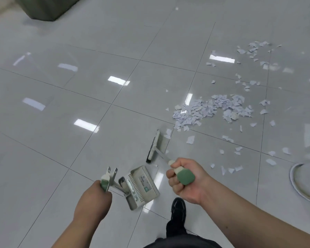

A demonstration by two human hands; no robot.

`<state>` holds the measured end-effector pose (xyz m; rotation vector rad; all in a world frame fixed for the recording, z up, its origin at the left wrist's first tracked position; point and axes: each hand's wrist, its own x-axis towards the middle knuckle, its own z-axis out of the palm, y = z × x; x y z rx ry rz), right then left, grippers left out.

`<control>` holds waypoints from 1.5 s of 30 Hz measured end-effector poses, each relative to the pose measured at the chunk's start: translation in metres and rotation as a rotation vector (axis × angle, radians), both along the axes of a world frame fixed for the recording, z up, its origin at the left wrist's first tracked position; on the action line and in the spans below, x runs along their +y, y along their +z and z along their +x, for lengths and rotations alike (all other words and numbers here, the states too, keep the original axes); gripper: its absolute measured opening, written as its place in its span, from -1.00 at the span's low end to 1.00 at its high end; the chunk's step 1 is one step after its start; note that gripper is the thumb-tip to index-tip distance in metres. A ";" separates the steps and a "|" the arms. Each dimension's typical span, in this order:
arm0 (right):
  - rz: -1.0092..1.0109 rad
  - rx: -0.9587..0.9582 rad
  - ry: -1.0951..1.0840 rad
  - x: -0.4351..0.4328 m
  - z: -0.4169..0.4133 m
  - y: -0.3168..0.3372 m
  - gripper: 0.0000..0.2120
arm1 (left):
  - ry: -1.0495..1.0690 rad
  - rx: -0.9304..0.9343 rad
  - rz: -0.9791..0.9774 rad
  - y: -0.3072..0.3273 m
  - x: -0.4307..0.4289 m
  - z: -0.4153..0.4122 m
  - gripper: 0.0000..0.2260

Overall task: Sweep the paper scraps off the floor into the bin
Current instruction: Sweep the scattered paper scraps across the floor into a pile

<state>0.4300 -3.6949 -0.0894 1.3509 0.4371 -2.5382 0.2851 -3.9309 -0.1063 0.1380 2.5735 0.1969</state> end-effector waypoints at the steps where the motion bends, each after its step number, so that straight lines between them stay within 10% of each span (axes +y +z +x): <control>1: -0.015 0.007 0.048 -0.009 0.002 -0.001 -0.81 | 0.017 -0.004 0.008 -0.002 -0.009 0.006 -0.84; 17: 0.092 -0.203 0.210 -0.044 0.067 -0.038 -0.77 | 0.105 -0.057 0.032 -0.023 -0.118 0.093 -0.92; 28: 0.511 -0.261 0.287 -0.035 0.074 -0.028 -0.84 | 0.131 -0.052 0.082 -0.021 -0.129 0.089 -0.84; 36: 0.299 -0.003 0.417 -0.049 0.024 -0.035 -0.50 | 0.212 -0.070 0.079 -0.021 -0.122 0.071 -0.85; 45: 0.042 -0.041 0.609 -0.041 -0.073 -0.094 -0.79 | 0.360 -0.091 -0.017 -0.021 -0.081 0.059 -0.82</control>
